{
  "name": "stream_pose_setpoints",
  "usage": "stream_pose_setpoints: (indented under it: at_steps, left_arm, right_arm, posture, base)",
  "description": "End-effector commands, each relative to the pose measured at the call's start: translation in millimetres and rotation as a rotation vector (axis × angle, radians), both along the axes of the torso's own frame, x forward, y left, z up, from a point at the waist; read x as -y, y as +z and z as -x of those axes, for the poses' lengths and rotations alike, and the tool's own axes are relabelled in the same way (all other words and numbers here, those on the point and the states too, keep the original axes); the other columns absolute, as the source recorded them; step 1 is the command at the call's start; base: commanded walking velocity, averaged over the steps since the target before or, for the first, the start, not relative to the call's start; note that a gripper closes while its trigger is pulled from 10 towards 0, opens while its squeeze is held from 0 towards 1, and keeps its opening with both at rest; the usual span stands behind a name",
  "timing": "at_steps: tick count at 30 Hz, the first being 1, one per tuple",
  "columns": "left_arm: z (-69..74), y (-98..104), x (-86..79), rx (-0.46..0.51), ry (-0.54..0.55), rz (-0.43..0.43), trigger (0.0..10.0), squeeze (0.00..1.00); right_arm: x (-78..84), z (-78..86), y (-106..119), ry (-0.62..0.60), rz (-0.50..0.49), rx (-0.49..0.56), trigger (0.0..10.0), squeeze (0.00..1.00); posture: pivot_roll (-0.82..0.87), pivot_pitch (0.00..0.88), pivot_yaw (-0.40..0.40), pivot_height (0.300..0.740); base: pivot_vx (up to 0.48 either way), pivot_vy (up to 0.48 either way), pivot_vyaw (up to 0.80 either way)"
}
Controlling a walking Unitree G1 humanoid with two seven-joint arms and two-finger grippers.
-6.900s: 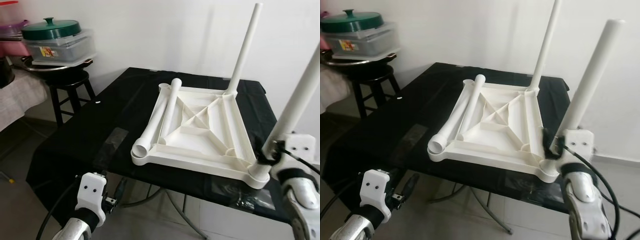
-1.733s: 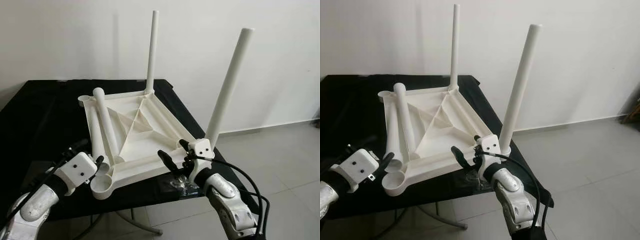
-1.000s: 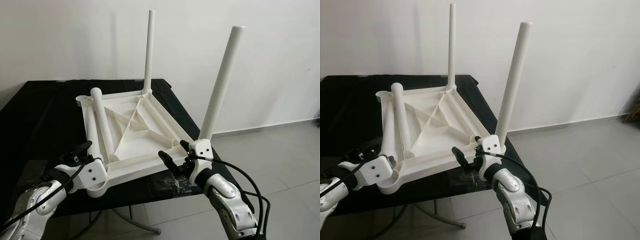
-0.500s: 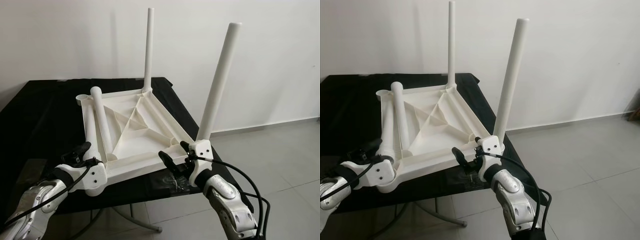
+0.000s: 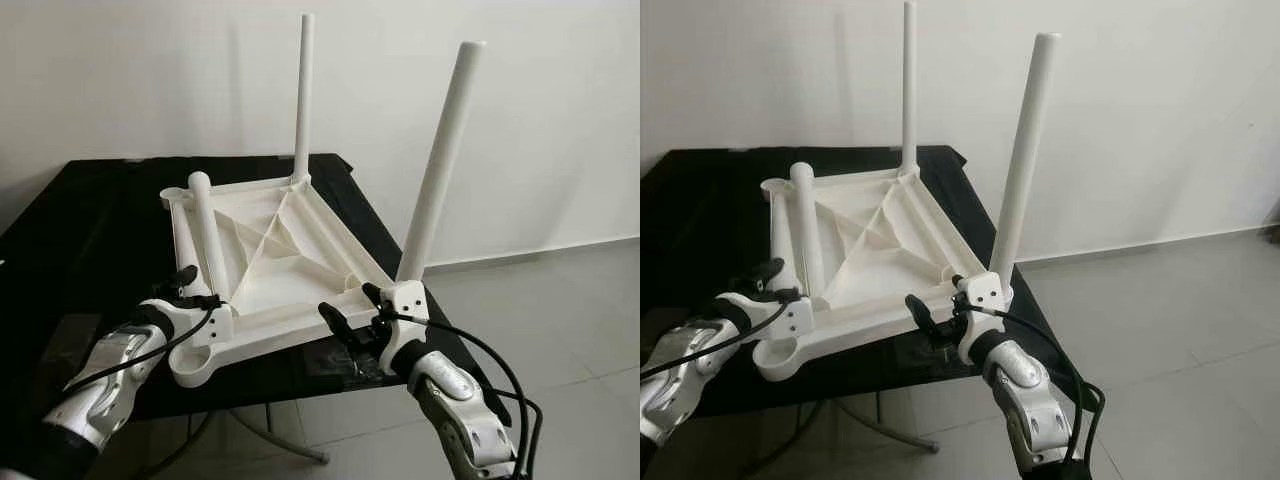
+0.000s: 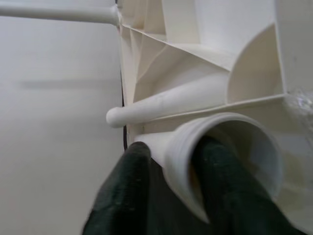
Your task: Building children table
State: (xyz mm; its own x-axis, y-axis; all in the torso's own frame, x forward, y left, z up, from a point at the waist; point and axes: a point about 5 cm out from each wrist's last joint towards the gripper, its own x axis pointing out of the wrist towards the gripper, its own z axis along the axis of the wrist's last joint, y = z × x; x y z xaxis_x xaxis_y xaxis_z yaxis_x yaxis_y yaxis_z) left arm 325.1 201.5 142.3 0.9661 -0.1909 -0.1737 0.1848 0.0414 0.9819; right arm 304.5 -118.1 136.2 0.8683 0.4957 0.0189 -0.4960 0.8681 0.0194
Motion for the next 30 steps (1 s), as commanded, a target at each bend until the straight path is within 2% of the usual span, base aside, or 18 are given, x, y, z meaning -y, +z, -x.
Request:
stream_pose_setpoints:
  at_steps: [1,8,10,12,15,16,18,19,21,22,23,24,26,28,29,30]
  left_arm:
    - [-3.8,0,-2.5,0.014,0.018,-0.028,0.0,0.0]
    - [-8.9,-2,-6.5,0.041,0.057,-0.024,0.0,0.0]
    - [-11.9,9,-13.4,0.129,0.108,0.009,0.0,0.0]
    - [-11.9,9,-13.4,0.129,0.108,0.009,0.0,0.0]
    - [-12.2,31,-25.1,0.244,0.189,0.108,0.0,0.0]
    - [-12.2,31,-25.1,0.244,0.189,0.108,0.0,0.0]
    - [-8.4,48,-28.0,0.326,0.2,0.192,0.0,0.0]
    - [-8.4,48,-28.0,0.326,0.2,0.192,0.0,0.0]
    - [-1.4,71,-32.5,0.406,0.199,0.363,0.0,0.0]
    - [-1.4,71,-32.5,0.406,0.199,0.363,0.0,0.0]
    - [2.4,81,-36.0,0.438,0.201,0.435,0.0,0.0]
    - [2.4,81,-36.0,0.438,0.201,0.435,0.0,0.0]
    - [13.9,99,-39.1,0.461,0.119,0.601,0.0,0.0]
    - [25.9,110,-36.6,0.436,0.011,0.806,0.1,0.0]
    - [25.9,110,-36.6,0.436,0.011,0.806,0.1,0.0]
    - [29.5,112,-35.8,0.405,-0.025,0.944,0.0,0.0]
  right_arm:
    - [-1.6,1.7,0,0.006,-0.012,-0.009,10.0,0.0]
    - [-1.6,2.0,0,0.004,-0.013,-0.01,10.0,0.0]
    - [-1.3,1.9,0,0.003,-0.013,-0.011,10.0,0.0]
    - [-1.3,1.9,0,0.003,-0.013,-0.011,10.0,0.0]
    - [-0.5,1.6,1,0.002,-0.009,-0.008,10.0,0.0]
    - [-0.5,1.6,1,0.002,-0.009,-0.008,10.0,0.0]
    - [1.5,1.6,4,-0.007,-0.013,0.002,10.0,0.0]
    - [1.5,1.6,4,-0.007,-0.013,0.002,10.0,0.0]
    - [4.9,0.6,10,-0.01,-0.025,0.031,10.0,0.0]
    - [4.9,0.6,10,-0.01,-0.025,0.031,10.0,0.0]
    - [6.6,-0.4,14,-0.01,-0.03,0.045,10.0,0.0]
    - [6.6,-0.4,14,-0.01,-0.03,0.045,10.0,0.0]
    - [13.0,-5.5,27,-0.017,-0.054,0.079,10.0,0.0]
    - [18.2,-10.8,41,-0.026,-0.09,0.109,10.0,0.0]
    - [18.2,-10.8,41,-0.026,-0.09,0.109,10.0,0.0]
    - [19.0,-12.9,46,-0.025,-0.115,0.116,10.0,0.0]
  posture:
    - [-0.06,0.0,-0.019,0.74]
    - [-0.06,0.0,-0.019,0.74]
    - [-0.06,0.0,-0.025,0.74]
    - [-0.06,0.0,-0.025,0.74]
    - [-0.06,0.0,-0.028,0.74]
    - [-0.06,0.0,-0.028,0.74]
    - [-0.06,0.0,-0.033,0.74]
    - [-0.06,0.0,-0.033,0.74]
    - [-0.05,0.0,-0.039,0.74]
    - [-0.05,0.0,-0.039,0.74]
    - [-0.05,0.0,-0.041,0.74]
    - [-0.05,0.0,-0.041,0.74]
    - [-0.03,0.0,-0.046,0.74]
    - [-0.03,0.0,-0.045,0.74]
    - [-0.03,0.0,-0.045,0.74]
    - [-0.03,0.0,-0.042,0.74]
  base:
    - [0.0,0.0,0.0]
    - [0.0,0.0,0.0]
    - [0.0,0.0,0.0]
    - [0.0,0.0,0.0]
    - [0.0,0.0,0.0]
    - [0.0,0.0,0.0]
    - [0.0,0.0,0.0]
    - [0.0,0.0,0.0]
    - [0.0,0.0,0.0]
    - [0.0,0.0,0.0]
    - [0.0,0.0,0.0]
    - [0.0,0.0,0.0]
    - [0.0,0.0,0.0]
    - [0.0,0.0,0.0]
    - [0.0,0.0,0.0]
    - [0.0,0.0,0.0]
